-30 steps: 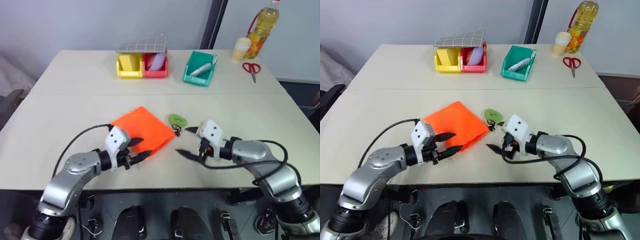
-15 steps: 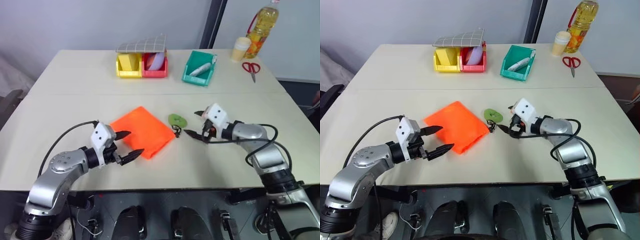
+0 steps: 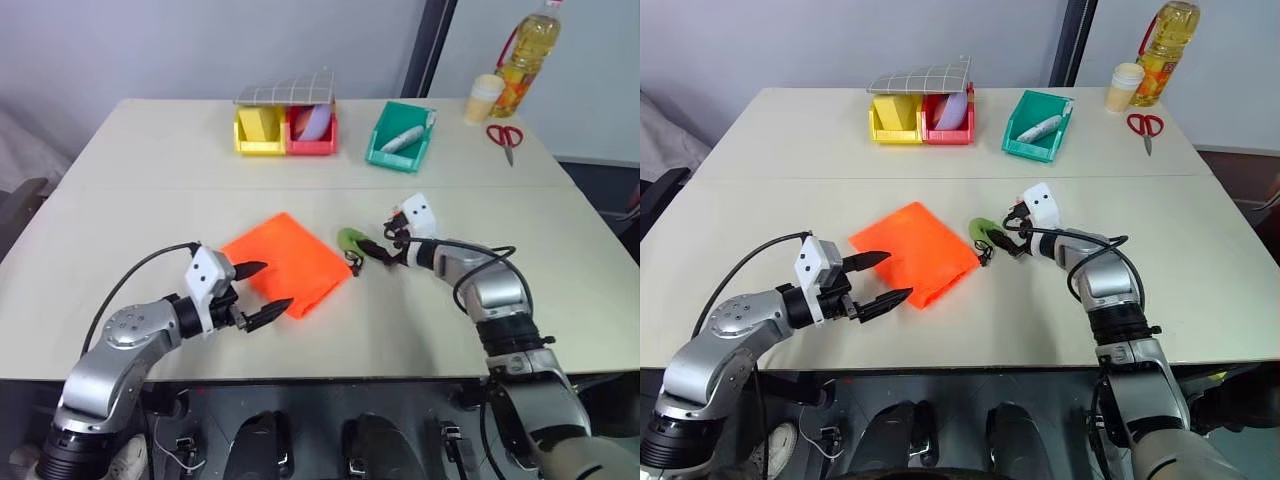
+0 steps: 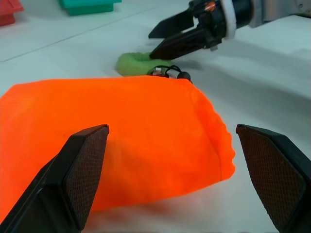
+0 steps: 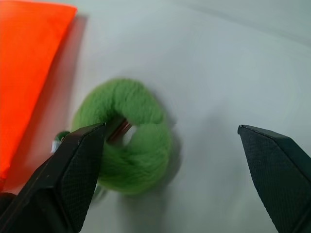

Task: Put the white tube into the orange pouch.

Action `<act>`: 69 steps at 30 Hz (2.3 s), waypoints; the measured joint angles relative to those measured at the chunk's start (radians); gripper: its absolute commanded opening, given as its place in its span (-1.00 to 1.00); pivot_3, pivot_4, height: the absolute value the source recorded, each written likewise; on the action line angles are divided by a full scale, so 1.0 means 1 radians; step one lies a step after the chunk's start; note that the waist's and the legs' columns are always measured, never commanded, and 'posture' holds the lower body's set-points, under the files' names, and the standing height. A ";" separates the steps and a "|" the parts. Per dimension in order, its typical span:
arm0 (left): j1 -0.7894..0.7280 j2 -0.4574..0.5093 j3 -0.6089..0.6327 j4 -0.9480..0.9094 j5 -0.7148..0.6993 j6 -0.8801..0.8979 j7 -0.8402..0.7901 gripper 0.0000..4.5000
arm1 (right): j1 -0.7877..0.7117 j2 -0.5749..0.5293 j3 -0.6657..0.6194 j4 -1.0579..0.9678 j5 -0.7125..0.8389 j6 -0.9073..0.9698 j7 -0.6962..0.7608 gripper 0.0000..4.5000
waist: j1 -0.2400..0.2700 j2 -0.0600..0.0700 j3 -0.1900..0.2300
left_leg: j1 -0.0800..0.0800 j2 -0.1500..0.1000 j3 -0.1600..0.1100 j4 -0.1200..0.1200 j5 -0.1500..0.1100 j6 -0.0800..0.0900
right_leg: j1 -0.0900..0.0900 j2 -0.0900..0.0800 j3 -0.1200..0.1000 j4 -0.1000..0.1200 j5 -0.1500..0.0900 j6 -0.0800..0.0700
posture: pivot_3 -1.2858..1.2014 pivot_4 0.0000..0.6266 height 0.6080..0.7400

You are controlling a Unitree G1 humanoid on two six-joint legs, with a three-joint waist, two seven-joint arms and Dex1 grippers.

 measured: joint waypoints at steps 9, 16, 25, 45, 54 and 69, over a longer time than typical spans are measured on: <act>-0.001 0.000 -0.014 0.000 0.001 -0.001 0.001 1.00 | 0.043 -0.001 -0.004 -0.085 0.015 0.061 -0.007 -0.98 | 0.003 0.000 0.000 | 0.000 0.000 0.000 0.000 0.000 0.000 | 0.000 0.000 0.000 0.000 0.000 0.000 | 0.03 -0.52 1.00; -0.017 -0.001 -0.019 0.003 0.006 -0.018 0.002 1.00 | 0.158 -0.038 -0.107 -0.272 0.056 0.136 -0.064 -0.98 | 0.003 0.000 0.000 | 0.000 0.000 0.000 0.000 -0.001 0.002 | 0.000 -0.001 0.000 0.000 0.000 0.000 | 0.03 -0.52 1.00; -0.141 -0.031 -0.054 0.098 0.005 -0.023 -0.031 1.00 | 0.213 -0.059 -0.308 -0.640 0.238 0.289 -0.121 -0.98 | 0.001 0.000 0.000 | 0.000 0.000 0.000 -0.001 -0.003 0.005 | 0.000 0.000 0.000 0.000 0.000 0.000 | 0.03 -0.52 1.00; -0.648 -0.200 -0.225 0.776 0.125 -0.223 -0.377 1.00 | 0.173 -0.022 -0.308 -0.701 0.328 0.320 -0.273 -0.98 | 0.005 0.000 0.000 | -0.001 -0.001 0.000 0.000 -0.003 0.006 | -0.001 0.001 0.000 0.000 0.000 0.000 | 0.03 -0.52 1.00; -0.679 -0.291 -0.271 0.850 0.244 -0.266 -0.326 1.00 | 0.173 -0.009 -0.291 -0.702 0.335 0.319 -0.304 -0.98 | -0.001 0.000 0.000 | -0.001 0.000 0.000 0.000 -0.003 0.006 | -0.001 0.002 0.000 0.000 0.000 0.001 | 0.03 -0.52 1.00; -0.448 -0.365 -0.366 0.403 0.510 -0.063 0.115 1.00 | 0.180 -0.003 -0.252 -0.721 0.344 0.305 -0.305 -0.98 | 0.005 0.000 0.000 | -0.001 0.000 0.000 0.001 -0.003 0.006 | -0.001 0.001 0.000 0.000 0.000 0.001 | 0.03 -0.52 1.00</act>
